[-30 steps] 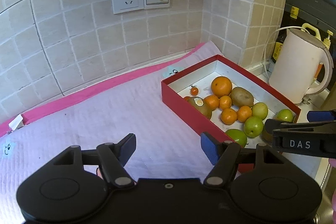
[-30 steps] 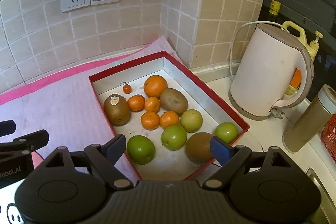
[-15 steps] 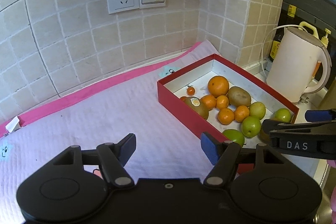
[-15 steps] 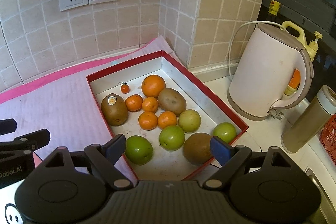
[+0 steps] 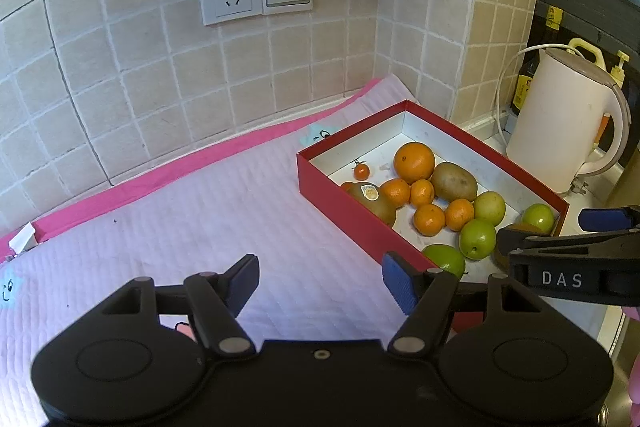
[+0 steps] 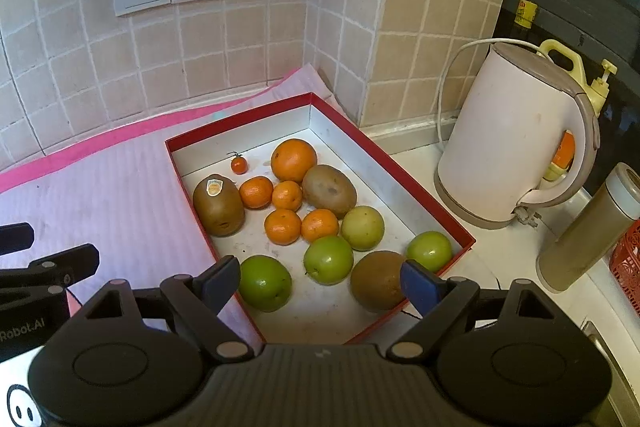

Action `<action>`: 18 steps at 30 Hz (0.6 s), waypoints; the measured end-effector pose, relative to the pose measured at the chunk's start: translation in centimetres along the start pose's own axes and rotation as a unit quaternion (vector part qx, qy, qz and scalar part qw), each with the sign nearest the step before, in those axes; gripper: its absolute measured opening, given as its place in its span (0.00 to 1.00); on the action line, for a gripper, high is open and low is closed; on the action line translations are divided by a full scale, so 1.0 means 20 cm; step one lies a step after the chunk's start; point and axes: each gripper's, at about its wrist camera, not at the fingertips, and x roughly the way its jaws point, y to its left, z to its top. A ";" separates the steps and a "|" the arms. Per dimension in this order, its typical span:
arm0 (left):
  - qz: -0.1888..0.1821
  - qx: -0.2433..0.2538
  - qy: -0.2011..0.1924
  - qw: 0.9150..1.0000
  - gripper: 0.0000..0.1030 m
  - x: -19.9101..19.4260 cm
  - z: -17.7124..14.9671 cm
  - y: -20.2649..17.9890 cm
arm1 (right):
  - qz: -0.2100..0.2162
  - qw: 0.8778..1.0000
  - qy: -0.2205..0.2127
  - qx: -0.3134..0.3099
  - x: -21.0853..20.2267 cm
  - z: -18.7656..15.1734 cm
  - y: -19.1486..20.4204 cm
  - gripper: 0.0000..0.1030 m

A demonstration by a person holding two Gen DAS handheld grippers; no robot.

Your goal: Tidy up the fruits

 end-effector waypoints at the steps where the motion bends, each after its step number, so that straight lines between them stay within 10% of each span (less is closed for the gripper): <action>1: 0.000 0.000 0.000 1.000 0.78 0.00 0.00 0.00 | 0.000 1.000 0.000 0.000 0.00 0.00 0.00 0.86; 18: 0.002 0.027 -0.012 1.000 0.79 0.02 0.02 -0.05 | -0.003 1.000 0.002 0.007 0.01 0.01 -0.05 0.86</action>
